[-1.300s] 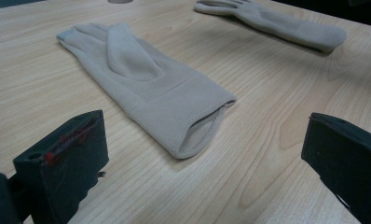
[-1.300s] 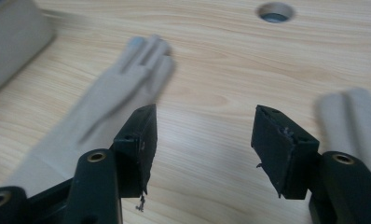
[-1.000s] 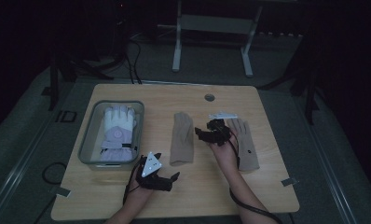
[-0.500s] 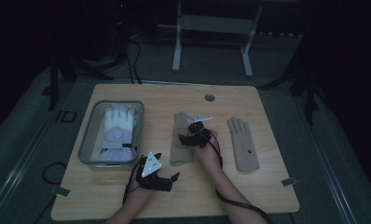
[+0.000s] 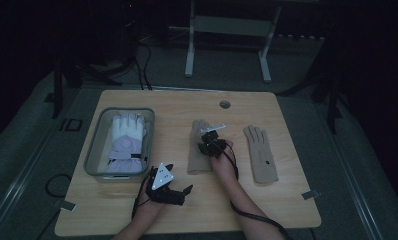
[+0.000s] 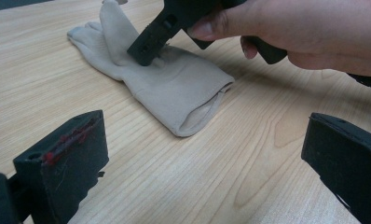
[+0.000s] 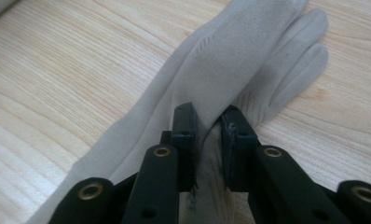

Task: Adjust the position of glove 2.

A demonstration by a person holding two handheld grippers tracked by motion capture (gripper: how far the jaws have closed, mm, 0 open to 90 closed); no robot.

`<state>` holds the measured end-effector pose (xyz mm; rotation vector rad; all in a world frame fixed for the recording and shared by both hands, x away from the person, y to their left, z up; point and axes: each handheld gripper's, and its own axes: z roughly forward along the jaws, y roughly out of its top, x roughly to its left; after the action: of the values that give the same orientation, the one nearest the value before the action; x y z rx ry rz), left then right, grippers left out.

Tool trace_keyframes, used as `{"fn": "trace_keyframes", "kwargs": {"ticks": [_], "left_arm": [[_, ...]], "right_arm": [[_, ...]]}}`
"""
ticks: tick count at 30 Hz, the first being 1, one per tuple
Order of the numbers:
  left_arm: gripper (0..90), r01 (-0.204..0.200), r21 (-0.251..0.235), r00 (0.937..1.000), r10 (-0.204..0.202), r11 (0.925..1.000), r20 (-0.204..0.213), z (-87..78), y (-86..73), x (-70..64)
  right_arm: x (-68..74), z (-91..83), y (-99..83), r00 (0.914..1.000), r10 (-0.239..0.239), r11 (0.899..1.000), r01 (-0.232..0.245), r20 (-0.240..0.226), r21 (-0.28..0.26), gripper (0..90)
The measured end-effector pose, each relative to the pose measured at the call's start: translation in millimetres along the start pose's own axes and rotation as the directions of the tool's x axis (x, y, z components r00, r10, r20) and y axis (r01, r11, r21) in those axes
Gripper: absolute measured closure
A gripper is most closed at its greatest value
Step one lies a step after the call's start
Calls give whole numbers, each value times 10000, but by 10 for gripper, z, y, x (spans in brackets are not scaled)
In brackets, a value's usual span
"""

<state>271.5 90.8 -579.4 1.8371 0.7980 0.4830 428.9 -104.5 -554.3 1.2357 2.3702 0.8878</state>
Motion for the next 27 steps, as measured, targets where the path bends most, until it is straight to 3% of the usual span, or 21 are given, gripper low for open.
{"fn": "trace_keyframes", "kwargs": {"ticks": [6,14,21,23,24,27], "left_arm": [[5,1,-4,10000,-1,10000,-2,1,0,-2],[5,-19,38,10000,19,10000,-42,-1,2,0],[5,11,57,10000,-11,10000,-56,-1,2,1],[5,8,66,10000,-7,10000,-60,-1,2,2],[5,5,62,10000,-5,10000,-69,0,2,1],[5,20,61,10000,-19,10000,-88,3,2,-1]], "right_arm": [[-96,-195,68,9991,176,9987,-194,-392,-469,791],[-248,-644,214,9998,-65,9919,38,-205,-1272,791],[-516,-1077,242,10000,-4,9832,-9,-74,-1824,790],[-550,-1117,237,10000,-15,9826,5,-53,-1857,790],[-650,-1239,213,10000,76,9797,-74,6,-2001,790],[-776,-1388,160,9997,152,9769,-109,183,-2135,789]]}}
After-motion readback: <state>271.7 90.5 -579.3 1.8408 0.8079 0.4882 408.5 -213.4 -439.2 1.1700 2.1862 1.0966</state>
